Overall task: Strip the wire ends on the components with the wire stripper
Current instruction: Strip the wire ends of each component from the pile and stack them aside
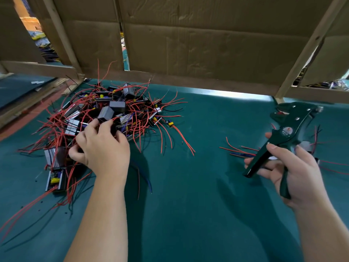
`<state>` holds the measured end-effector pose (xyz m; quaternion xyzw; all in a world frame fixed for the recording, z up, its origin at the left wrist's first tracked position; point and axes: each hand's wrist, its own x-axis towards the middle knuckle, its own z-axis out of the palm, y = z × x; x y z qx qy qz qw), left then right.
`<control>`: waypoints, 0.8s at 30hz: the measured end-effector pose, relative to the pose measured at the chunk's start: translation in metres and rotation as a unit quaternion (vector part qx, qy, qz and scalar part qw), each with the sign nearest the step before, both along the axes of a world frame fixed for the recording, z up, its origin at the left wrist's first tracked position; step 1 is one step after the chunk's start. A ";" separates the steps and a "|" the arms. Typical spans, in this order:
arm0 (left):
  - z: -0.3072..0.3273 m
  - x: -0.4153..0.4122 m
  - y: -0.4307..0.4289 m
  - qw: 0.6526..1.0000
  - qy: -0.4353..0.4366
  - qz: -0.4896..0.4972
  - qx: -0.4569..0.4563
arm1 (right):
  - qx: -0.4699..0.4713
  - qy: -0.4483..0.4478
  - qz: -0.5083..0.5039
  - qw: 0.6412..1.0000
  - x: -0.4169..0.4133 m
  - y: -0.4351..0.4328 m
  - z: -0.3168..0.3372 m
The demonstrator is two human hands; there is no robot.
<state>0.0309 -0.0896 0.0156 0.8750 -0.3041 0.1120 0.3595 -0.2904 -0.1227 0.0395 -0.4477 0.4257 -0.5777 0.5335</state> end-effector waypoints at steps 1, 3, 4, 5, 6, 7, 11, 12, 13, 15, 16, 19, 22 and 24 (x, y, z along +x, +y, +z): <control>0.000 0.002 0.000 1.000 -0.001 -0.001 0.007 | 0.002 -0.004 0.003 1.000 0.001 0.000 0.000; 0.001 0.003 -0.002 0.999 0.011 -0.005 0.030 | 0.005 -0.006 0.007 1.000 0.002 0.000 0.000; 0.001 0.003 -0.002 0.999 0.018 -0.007 0.038 | 0.005 -0.004 0.008 1.000 0.003 0.000 0.000; 0.002 0.001 -0.002 0.999 0.018 -0.010 0.034 | 0.004 -0.004 0.010 1.000 0.003 0.000 -0.001; 0.003 0.000 -0.002 1.000 0.009 -0.016 0.015 | 0.003 -0.005 0.013 1.000 0.004 0.000 -0.001; 0.004 -0.003 -0.001 0.999 -0.009 -0.024 -0.020 | 0.002 -0.006 0.018 1.000 0.004 0.000 -0.002; 0.009 -0.015 -0.004 0.954 -0.141 -0.131 -0.230 | -0.001 -0.014 0.039 0.999 0.007 0.003 -0.001; 0.008 -0.019 -0.005 0.928 -0.156 -0.194 -0.277 | 0.000 -0.018 0.043 0.999 0.008 0.003 -0.001; 0.008 -0.026 -0.006 0.905 -0.136 -0.252 -0.313 | 0.002 -0.025 0.050 0.998 0.009 0.004 -0.001; 0.011 -0.043 -0.007 0.867 0.032 -0.338 -0.366 | 0.007 -0.041 0.069 0.997 0.013 0.005 -0.001; 0.015 -0.052 -0.007 0.831 0.169 -0.368 -0.381 | 0.013 -0.051 0.080 0.995 0.015 0.005 0.000; 0.019 -0.075 -0.009 0.684 0.488 -0.384 -0.383 | 0.043 -0.104 0.138 0.984 0.019 0.008 0.001; 0.017 -0.080 -0.011 0.619 0.584 -0.376 -0.367 | 0.062 -0.167 0.223 0.958 0.021 0.013 0.007; 0.016 -0.082 -0.010 0.606 0.602 -0.375 -0.360 | 0.069 -0.201 0.271 0.939 0.021 0.015 0.010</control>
